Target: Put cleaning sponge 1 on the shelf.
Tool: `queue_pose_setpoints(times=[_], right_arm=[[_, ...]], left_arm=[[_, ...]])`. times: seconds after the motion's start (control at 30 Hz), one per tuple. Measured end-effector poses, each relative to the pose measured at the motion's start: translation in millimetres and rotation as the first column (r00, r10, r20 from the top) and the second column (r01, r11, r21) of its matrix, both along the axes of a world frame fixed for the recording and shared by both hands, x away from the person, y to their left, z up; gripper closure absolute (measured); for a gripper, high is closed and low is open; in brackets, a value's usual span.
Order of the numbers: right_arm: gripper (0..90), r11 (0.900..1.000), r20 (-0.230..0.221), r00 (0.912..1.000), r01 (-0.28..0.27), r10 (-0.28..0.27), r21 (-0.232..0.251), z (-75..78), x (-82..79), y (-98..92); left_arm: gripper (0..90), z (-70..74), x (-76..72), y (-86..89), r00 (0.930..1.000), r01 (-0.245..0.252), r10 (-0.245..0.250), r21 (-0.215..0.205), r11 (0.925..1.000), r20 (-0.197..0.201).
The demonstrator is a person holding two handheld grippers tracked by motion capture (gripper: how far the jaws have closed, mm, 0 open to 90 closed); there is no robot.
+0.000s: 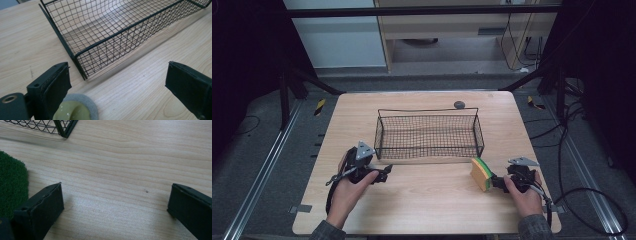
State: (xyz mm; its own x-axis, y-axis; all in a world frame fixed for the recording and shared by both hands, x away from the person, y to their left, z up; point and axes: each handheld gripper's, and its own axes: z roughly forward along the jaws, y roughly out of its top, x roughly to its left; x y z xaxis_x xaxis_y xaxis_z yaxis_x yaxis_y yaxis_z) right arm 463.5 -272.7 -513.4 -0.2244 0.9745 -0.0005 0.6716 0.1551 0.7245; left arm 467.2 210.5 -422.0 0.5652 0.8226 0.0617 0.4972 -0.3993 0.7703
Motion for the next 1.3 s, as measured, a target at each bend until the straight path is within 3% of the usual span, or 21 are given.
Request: queue_pose_setpoints(times=[0.3, 0.37, 0.4, 0.5, 0.53, 0.67, 0.7, 0.73, 1.0, 1.07, 1.1, 1.2, 1.3], right_arm=[[0.5, 1.000, 0.000, 1.0000, 0.000, 0.000, 0.000, 0.0, 0.0, 0.0], [0.5, 1.000, 0.000, 1.0000, 0.000, 0.000, 0.000, 0.0, 0.0, 0.0], [0.5, 1.000, 0.000, 1.0000, 0.000, 0.000, 0.000, 0.0, 0.0, 0.0], [0.5, 1.000, 0.000, 1.0000, 0.000, 0.000, 0.000, 0.0, 0.0, 0.0], [0.5, 1.000, 0.000, 1.0000, 0.000, 0.000, 0.000, 0.0, 0.0, 0.0], [0.5, 1.000, 0.001, 1.0000, -0.003, 0.003, 0.000, 0.0, 0.2, -0.2], [0.5, 1.000, 0.001, 1.0000, -0.005, 0.005, 0.000, -0.1, 0.2, -0.3], [0.5, 1.000, 0.001, 1.0000, -0.008, 0.008, 0.000, 0.0, 0.3, -0.5], [0.5, 1.000, 0.000, 0.9999, -0.013, 0.013, -0.002, -0.1, 0.0, -0.9], [0.5, 1.000, 0.000, 0.9999, -0.013, 0.013, -0.002, -0.1, 0.0, -0.9], [0.5, 1.000, 0.000, 0.9999, -0.013, 0.013, -0.002, -0.1, 0.0, -0.9], [0.5, 1.000, 0.000, 0.9999, -0.013, 0.013, -0.002, 0.0, 0.0, -0.9], [0.5, 1.000, 0.000, 0.9999, -0.013, 0.013, -0.002, -0.1, 0.0, -0.9]], left_arm=[[6.1, 11.1, 2.8, 18.2, 0.9987, -0.037, 0.038, 0.023, 0.9991, -0.034], [6.4, 12.2, 2.9, 29.2, 0.9961, -0.049, 0.051, 0.040, 0.9980, -0.072], [6.3, 12.2, 2.9, 29.2, 0.9961, -0.049, 0.051, 0.040, 0.9980, -0.072], [6.0, 17.5, -0.6, 43.4, 0.9913, -0.058, 0.070, 0.105, 0.9928, -0.111], [6.0, 17.5, -0.6, 43.4, 0.9913, -0.058, 0.070, 0.105, 0.9928, -0.111], [5.9, 21.4, -3.7, 54.8, 0.9808, -0.048, 0.075, 0.148, 0.9878, -0.180], [6.0, 21.4, -3.7, 54.8, 0.9808, -0.048, 0.075, 0.148, 0.9878, -0.180], [6.3, 20.5, -3.4, 57.3, 0.9761, -0.039, 0.072, 0.162, 0.9860, -0.205], [12.6, 23.1, -4.9, 63.8, 0.9667, -0.030, 0.078, 0.195, 0.9804, -0.244], [13.3, 24.0, -5.6, 65.4, 0.9606, -0.027, 0.080, 0.198, 0.9798, -0.266], [13.6, 25.7, -5.9, 67.3, 0.9536, -0.022, 0.079, 0.196, 0.9804, -0.291], [17.4, 29.2, -6.3, 68.9, 0.9529, -0.023, 0.082, 0.199, 0.9798, -0.292], [20.8, 29.6, -6.6, 69.8, 0.9458, -0.017, 0.078, 0.191, 0.9815, -0.315]])
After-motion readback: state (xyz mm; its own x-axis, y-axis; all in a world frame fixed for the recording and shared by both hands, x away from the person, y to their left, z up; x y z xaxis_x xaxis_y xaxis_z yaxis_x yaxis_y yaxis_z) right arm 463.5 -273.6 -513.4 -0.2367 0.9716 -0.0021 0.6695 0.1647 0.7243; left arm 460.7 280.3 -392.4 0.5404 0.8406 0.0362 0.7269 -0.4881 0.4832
